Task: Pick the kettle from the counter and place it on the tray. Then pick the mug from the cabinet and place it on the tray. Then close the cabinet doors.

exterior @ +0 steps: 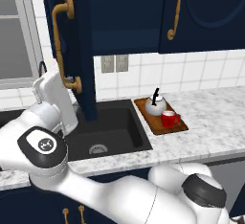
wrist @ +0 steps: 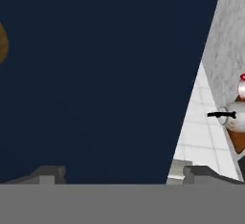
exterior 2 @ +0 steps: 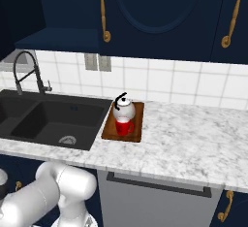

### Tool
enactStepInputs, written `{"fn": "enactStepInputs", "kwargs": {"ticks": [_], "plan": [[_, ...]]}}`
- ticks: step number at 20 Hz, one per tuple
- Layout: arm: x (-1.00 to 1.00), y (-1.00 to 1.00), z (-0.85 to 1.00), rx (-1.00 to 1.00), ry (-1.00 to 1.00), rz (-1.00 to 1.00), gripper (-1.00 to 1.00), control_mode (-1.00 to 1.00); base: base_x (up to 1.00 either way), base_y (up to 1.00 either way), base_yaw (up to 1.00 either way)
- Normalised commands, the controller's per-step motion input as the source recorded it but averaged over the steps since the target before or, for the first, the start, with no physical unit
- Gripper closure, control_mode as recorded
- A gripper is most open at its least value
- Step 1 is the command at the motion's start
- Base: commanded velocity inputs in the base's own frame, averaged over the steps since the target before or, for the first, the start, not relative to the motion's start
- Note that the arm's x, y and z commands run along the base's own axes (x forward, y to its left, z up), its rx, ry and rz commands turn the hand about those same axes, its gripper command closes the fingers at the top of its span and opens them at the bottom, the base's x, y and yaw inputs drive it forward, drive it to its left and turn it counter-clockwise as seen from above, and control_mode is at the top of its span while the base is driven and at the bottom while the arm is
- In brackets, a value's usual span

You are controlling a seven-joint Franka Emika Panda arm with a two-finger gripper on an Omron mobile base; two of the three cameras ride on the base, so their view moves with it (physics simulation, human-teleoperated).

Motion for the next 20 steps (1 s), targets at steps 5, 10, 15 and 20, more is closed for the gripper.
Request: {"fn": "enactStepInputs", "kwargs": {"ticks": [5, 10, 15, 20], "plan": [[0.06, -0.83, 0.24, 0.13, 0.00, 0.00, -1.00, -1.00, 0.00, 0.00, 0.00], [0.12, -0.88, 0.23, 0.18, 0.00, 0.00, -1.00, -1.00, 0.00, 0.00, 0.00], [0.23, -0.90, 0.25, 0.21, 0.00, 0.01, -1.00, -1.00, 0.00, 0.00, 0.00], [0.32, -0.85, 0.20, 0.23, 0.00, 0.04, -1.00, -1.00, 0.00, 0.00, 0.00]]}}
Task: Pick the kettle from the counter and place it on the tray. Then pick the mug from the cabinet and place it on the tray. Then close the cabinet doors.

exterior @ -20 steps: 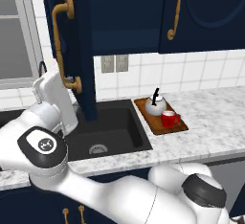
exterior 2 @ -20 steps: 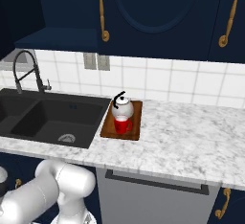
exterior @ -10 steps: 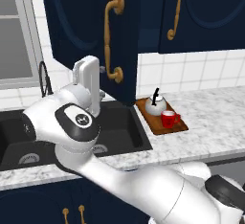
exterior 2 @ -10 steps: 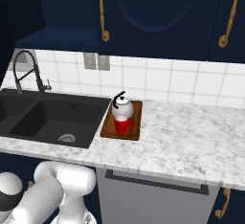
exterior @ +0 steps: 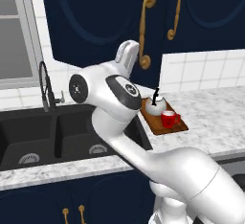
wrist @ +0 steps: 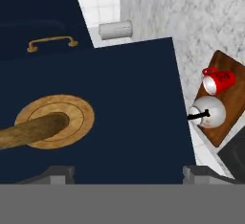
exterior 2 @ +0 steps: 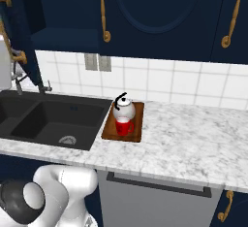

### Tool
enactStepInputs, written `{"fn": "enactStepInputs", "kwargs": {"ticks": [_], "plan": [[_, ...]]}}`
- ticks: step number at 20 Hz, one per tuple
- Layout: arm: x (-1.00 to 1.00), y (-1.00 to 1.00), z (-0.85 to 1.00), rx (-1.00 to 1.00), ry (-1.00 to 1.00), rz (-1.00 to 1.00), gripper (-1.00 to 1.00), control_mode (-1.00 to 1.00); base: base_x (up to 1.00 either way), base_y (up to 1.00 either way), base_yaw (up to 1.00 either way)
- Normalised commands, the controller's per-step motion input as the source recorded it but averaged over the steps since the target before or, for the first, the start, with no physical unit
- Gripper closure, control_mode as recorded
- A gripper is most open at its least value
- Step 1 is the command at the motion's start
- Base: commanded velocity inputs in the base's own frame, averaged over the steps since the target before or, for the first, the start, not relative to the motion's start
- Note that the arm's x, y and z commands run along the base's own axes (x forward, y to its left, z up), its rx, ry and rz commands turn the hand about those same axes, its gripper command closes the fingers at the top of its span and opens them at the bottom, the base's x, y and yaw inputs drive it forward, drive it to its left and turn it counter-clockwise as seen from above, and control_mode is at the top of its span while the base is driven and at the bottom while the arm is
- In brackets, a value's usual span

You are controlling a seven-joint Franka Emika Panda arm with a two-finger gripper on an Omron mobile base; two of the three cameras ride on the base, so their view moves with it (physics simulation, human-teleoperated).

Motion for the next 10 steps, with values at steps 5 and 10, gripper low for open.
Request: {"fn": "enactStepInputs", "kwargs": {"ticks": [5, 10], "plan": [[0.40, -0.62, 0.18, 0.22, 0.00, 0.08, -1.00, -1.00, 0.00, 0.00, 0.00], [0.50, -0.40, 0.16, 0.20, 0.00, 0.09, -1.00, -1.00, 0.00, 0.00, 0.00]]}}
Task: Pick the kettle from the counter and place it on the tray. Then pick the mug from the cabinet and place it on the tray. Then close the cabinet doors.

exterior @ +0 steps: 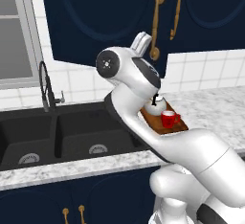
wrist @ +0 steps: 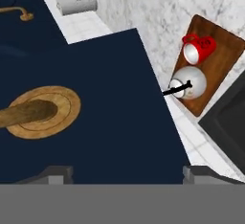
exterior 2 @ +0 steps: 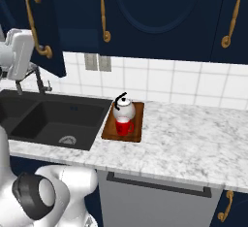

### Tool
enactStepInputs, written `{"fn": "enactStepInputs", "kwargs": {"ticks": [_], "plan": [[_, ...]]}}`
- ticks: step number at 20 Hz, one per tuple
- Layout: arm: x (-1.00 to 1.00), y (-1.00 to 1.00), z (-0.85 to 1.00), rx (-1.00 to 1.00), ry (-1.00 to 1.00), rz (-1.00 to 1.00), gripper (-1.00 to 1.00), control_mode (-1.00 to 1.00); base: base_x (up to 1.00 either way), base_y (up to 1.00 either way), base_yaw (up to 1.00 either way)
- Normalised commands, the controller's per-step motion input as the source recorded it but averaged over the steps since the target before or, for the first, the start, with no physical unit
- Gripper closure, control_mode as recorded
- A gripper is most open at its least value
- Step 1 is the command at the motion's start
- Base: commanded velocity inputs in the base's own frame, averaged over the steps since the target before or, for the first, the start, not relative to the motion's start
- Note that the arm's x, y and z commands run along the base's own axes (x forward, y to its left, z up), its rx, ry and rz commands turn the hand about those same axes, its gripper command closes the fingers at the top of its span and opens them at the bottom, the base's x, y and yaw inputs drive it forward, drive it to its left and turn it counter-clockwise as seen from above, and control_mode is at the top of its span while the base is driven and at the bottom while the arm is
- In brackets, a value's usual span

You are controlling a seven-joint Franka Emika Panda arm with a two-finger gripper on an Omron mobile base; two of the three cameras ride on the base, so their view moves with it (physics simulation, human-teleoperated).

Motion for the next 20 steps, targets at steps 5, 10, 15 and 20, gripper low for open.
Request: {"fn": "enactStepInputs", "kwargs": {"ticks": [5, 10, 15, 20], "plan": [[0.58, -0.28, 0.11, 0.20, 0.00, 0.11, -1.00, -1.00, 0.00, 0.00, 0.00], [0.56, -0.30, 0.03, 0.16, -0.05, 0.15, -1.00, -1.00, 0.00, 0.00, 0.00], [0.60, -0.29, 0.00, 0.09, -0.07, 0.14, -1.00, -1.00, 0.00, 0.00, 0.00], [0.75, -0.22, 0.00, 0.09, 0.00, 0.09, -1.00, -1.00, 0.00, 0.00, 0.00]]}}
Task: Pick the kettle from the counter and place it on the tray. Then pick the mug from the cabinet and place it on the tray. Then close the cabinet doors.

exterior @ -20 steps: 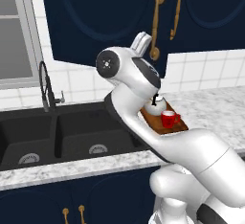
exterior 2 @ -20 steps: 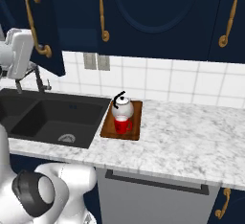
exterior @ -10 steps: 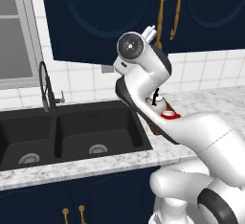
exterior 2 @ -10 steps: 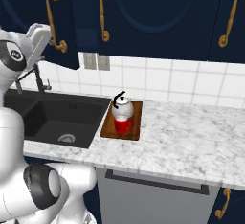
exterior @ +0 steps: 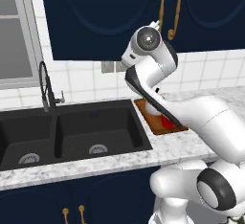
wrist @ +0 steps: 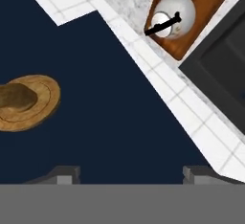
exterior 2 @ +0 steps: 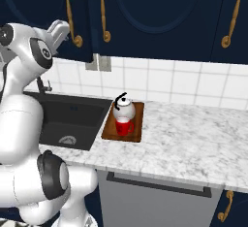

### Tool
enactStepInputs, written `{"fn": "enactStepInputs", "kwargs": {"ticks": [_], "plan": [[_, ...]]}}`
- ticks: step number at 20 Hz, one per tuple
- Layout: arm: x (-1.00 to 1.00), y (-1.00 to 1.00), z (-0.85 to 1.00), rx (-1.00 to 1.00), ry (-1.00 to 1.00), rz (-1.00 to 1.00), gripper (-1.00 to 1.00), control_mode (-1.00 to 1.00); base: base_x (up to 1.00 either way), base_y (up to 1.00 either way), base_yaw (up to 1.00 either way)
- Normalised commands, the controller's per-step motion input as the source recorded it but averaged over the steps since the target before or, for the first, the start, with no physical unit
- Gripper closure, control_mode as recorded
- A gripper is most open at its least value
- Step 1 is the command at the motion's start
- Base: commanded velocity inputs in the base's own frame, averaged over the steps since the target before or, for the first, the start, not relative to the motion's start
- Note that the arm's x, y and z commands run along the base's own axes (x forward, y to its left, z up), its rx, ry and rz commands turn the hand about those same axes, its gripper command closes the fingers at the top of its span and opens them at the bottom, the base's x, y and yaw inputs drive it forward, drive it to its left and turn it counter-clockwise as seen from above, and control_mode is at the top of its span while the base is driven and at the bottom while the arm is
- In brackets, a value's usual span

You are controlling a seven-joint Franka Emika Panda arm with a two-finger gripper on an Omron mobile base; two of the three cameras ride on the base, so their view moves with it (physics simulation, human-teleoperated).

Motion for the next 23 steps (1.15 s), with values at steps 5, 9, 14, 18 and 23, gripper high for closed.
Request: {"fn": "enactStepInputs", "kwargs": {"ticks": [5, 9, 14, 18, 23], "plan": [[0.79, -0.15, 0.00, 0.09, 0.00, 0.07, -1.00, -1.00, 0.00, 0.00, 0.00], [0.77, -0.06, -0.05, 0.08, 0.00, 0.04, -1.00, -1.00, 0.00, 0.00, 0.00], [0.77, -0.03, -0.16, 0.05, 0.00, 0.02, -1.00, -1.00, 0.00, 0.00, 0.00], [0.77, -0.02, -0.24, 0.02, 0.00, 0.01, -1.00, -1.00, 0.00, 0.00, 0.00], [0.83, -0.02, -0.30, 0.01, 0.00, 0.02, -1.00, -1.00, 0.00, 0.00, 0.00]]}}
